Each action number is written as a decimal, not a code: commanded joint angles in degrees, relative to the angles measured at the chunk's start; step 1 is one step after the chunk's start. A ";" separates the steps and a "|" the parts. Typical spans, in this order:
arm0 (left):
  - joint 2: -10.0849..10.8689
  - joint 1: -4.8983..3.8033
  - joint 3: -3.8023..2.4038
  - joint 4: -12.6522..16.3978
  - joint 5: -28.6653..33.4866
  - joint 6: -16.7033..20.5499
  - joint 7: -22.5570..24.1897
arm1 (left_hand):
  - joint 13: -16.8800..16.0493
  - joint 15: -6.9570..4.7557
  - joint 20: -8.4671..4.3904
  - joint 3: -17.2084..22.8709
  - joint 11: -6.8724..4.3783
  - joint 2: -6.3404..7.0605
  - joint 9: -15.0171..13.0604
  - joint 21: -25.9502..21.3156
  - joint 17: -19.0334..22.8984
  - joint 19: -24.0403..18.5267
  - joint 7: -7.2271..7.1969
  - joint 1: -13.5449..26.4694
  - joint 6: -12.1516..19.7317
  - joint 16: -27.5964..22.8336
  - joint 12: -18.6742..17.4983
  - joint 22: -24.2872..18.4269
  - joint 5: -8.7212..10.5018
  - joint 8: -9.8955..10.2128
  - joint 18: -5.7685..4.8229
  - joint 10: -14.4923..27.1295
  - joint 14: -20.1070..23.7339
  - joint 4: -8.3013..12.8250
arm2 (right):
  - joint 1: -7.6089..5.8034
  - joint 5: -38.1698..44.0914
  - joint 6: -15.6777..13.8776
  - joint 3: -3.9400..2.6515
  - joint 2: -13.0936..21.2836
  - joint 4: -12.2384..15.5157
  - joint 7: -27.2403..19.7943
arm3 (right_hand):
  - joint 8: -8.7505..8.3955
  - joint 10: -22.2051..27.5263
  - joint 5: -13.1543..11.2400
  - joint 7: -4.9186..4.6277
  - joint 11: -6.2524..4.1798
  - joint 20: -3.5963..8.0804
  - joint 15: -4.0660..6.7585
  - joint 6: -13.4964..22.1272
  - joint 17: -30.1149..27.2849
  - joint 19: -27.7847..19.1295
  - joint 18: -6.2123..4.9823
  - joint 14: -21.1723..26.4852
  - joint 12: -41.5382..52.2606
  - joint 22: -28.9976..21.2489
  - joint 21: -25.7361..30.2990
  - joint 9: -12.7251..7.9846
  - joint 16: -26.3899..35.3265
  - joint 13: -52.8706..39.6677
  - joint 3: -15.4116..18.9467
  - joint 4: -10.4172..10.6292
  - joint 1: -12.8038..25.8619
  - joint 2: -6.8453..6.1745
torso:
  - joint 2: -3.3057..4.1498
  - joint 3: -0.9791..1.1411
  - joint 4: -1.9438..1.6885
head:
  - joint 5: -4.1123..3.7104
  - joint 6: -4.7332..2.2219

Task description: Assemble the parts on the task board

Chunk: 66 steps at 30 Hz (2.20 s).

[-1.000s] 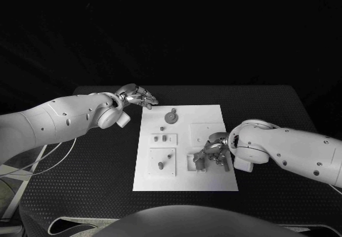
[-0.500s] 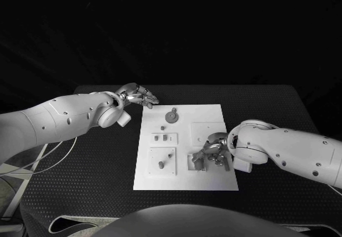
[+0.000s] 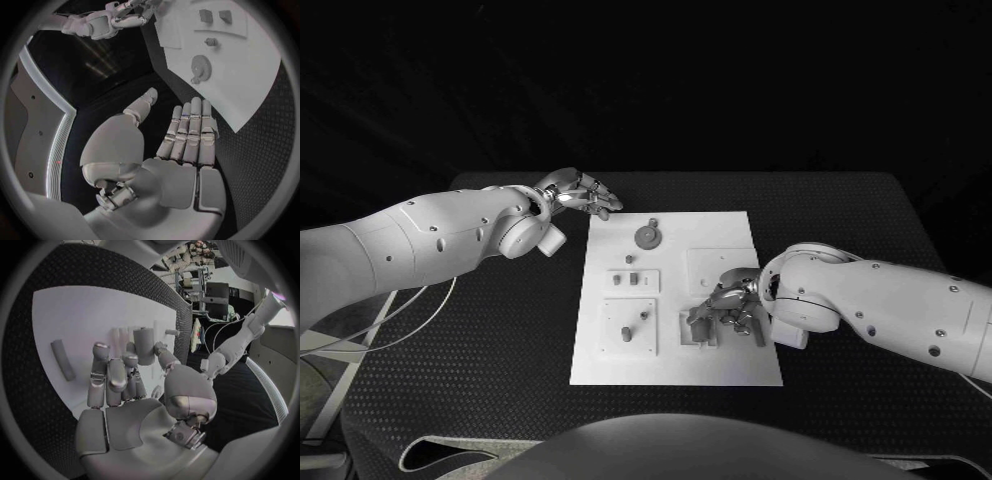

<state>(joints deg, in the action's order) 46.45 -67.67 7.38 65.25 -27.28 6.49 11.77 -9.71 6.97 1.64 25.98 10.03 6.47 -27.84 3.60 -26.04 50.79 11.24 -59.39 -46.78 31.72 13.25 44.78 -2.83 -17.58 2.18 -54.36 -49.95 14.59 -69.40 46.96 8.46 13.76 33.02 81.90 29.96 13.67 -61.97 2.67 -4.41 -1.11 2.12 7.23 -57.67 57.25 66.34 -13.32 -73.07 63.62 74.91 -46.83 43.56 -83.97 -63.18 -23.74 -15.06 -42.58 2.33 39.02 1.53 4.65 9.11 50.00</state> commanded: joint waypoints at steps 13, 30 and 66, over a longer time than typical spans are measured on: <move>-0.04 -0.04 -0.04 0.14 0.35 -1.21 0.52 | 0.08 0.38 0.03 -0.29 0.08 -0.05 0.09 0.39 -0.16 -0.53 -0.20 0.58 0.06 -0.43 0.39 -0.10 0.00 -0.20 -0.94 0.40 0.15 0.05 | 0.26 0.39 0.39 0.05 -0.49 -0.01 -0.13 | -0.54 0.01 0.15 -0.58 -0.25 -0.02 0.19 -0.78 -0.39 0.30 -1.68 0.33 -0.03 0.95 0.46 0.05 -0.13 0.16 -0.42 0.49 2.07 -1.27 | 0.00 0.00 0.00 | 0.20 0.00; -0.02 -0.04 -0.04 0.18 0.35 -1.27 0.49 | 0.11 0.39 0.03 -0.28 0.09 -0.06 0.11 0.38 -0.25 -0.58 -0.20 0.57 0.08 -0.50 0.41 -0.12 0.00 -0.19 -0.94 0.45 0.18 0.09 | 0.45 1.02 0.52 0.12 -0.70 -0.11 -0.28 | -1.31 0.56 0.15 -0.87 0.02 0.07 -0.05 -0.02 -1.27 0.22 -1.68 1.04 -0.18 0.96 0.72 0.09 0.05 0.44 -1.75 0.86 3.89 -4.42 | 0.03 0.06 0.05 | 0.34 0.00; 0.13 -0.04 -0.03 0.19 0.31 -1.24 0.73 | 0.15 0.39 0.04 -0.25 0.09 -0.13 0.12 0.40 -0.44 -0.59 -0.21 0.49 0.05 -0.61 0.48 -0.15 0.00 -0.22 -0.92 0.48 0.16 0.17 | 0.17 5.42 -2.45 -0.05 3.17 3.50 -1.49 | -1.74 0.79 0.15 -0.97 0.13 0.21 -0.16 0.06 -1.54 0.39 -1.68 1.25 0.15 1.11 0.76 0.67 -0.12 0.75 -4.71 2.91 5.58 -7.12 | -0.04 0.04 0.05 | 0.30 0.00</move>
<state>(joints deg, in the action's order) 46.57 -67.67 7.38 65.32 -27.28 5.78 11.72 -9.63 6.97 1.84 25.98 10.03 6.47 -27.80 3.82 -26.43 50.58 11.24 -59.39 -46.78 31.49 13.48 44.69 -2.83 -17.58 2.19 -54.36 -49.95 14.59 -69.07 49.94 6.96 13.80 36.06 84.92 29.25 11.97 -61.43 2.88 -5.21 -0.82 2.22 6.95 -57.46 55.62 66.48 -14.08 -71.93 63.62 74.91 -46.26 44.17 -83.97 -62.53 -28.33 -12.09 -36.55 -4.66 38.98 1.55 4.70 9.44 50.00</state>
